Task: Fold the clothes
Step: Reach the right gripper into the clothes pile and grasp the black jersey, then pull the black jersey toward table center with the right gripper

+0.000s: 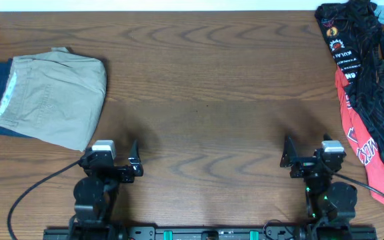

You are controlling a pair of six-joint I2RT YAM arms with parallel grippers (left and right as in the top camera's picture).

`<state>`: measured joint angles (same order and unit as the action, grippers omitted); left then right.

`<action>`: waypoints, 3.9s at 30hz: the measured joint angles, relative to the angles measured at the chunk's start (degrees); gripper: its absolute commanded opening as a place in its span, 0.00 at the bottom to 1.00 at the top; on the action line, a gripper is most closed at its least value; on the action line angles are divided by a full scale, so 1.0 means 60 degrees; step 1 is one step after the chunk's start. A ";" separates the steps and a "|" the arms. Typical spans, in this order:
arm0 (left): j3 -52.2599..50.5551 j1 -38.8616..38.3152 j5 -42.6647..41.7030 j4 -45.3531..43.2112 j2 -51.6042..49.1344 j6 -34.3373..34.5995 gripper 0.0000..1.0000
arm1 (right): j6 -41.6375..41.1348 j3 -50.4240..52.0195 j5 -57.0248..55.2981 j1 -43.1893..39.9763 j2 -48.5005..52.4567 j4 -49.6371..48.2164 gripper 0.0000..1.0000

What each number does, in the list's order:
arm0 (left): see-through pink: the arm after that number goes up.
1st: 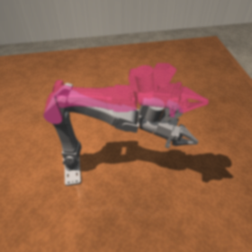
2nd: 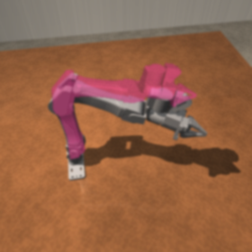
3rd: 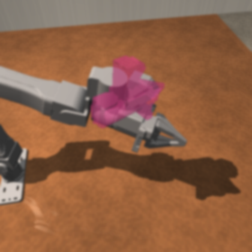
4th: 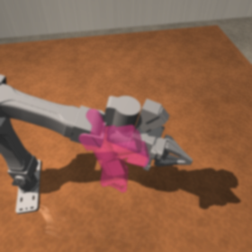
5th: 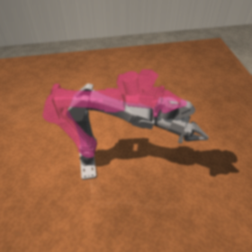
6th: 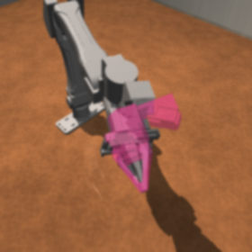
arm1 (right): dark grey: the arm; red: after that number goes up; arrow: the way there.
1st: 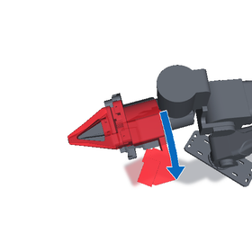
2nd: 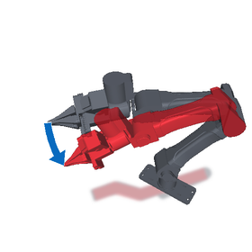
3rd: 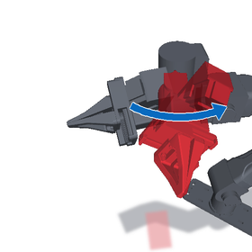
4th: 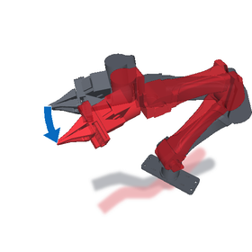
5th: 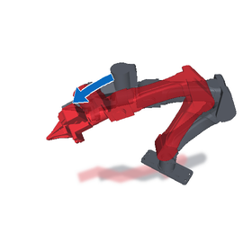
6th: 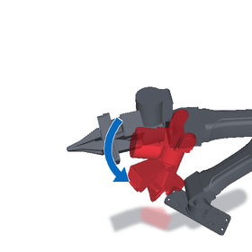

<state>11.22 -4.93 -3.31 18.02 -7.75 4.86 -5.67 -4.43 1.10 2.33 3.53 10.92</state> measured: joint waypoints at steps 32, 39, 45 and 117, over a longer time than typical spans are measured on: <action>0.6663 0.0000 -0.0492 0.5162 -0.7359 0.0153 0.98 | 0.0477 -0.6517 -0.1330 -0.0412 1.0994 -0.0270 0.99; 0.6663 0.0000 -0.0495 0.5162 -0.7777 0.0153 0.98 | 0.0040 -0.6601 -0.2448 -0.1599 1.3041 -0.3213 0.97; 0.6663 0.0000 -0.0495 0.5056 -0.7952 0.0153 0.98 | 0.0124 -0.6652 -0.2433 -0.2688 1.4626 -0.3971 0.91; 0.6666 0.0000 -0.0572 0.4918 -0.8007 0.0164 0.98 | -0.0849 -0.7074 0.2408 0.3457 1.1409 0.3060 0.01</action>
<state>51.22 -4.93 -6.74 47.53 -55.79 5.85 -10.76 -46.87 15.55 23.07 71.99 29.28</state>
